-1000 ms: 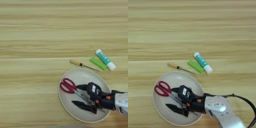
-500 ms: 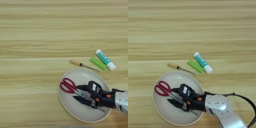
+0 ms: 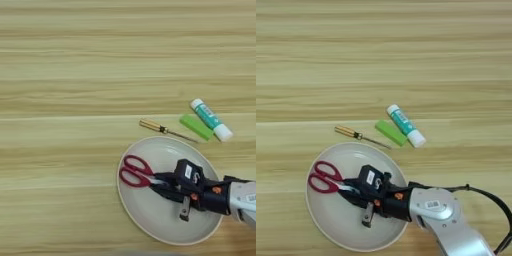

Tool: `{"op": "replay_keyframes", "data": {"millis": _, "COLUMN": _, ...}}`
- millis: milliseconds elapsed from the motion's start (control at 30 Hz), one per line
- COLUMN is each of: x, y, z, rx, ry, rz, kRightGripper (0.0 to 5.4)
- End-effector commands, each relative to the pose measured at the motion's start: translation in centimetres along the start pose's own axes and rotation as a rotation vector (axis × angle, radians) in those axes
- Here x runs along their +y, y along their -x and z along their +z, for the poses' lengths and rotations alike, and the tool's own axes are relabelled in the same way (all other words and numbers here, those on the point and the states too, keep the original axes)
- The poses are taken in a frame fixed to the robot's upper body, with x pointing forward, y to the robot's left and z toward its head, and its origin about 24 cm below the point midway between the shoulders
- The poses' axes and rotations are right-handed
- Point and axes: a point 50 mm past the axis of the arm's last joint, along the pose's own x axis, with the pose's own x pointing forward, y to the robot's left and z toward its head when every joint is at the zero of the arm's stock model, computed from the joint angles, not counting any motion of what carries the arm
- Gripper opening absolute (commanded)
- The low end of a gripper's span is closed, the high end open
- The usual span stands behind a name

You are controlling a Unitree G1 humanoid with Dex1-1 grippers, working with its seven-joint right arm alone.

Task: Move the objects on the table

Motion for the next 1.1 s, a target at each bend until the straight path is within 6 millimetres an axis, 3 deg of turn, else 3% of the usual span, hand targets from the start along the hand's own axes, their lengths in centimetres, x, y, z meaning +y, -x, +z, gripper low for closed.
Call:
{"op": "replay_keyframes", "data": {"millis": 33, "x": -1.1, "y": 0.5, "z": 0.7, "rx": 0.001, "ry": 0.043, "rz": -0.066, "kRightGripper": 0.68}}
{"op": "replay_keyframes", "data": {"millis": 600, "x": -4.0, "y": 2.5, "z": 5.6, "rx": -0.194, "ry": 0.123, "rz": -0.232, "kRightGripper": 0.68}}
{"op": "replay_keyframes", "data": {"millis": 900, "x": -7.6, "y": 3.9, "z": 6.8, "rx": -0.260, "ry": 0.110, "rz": -0.458, "kRightGripper": 0.67}}
{"op": "replay_keyframes", "data": {"millis": 1100, "x": -10.3, "y": 6.8, "z": 7.3, "rx": -0.258, "ry": 0.133, "rz": -0.618, "kRightGripper": 0.67}}
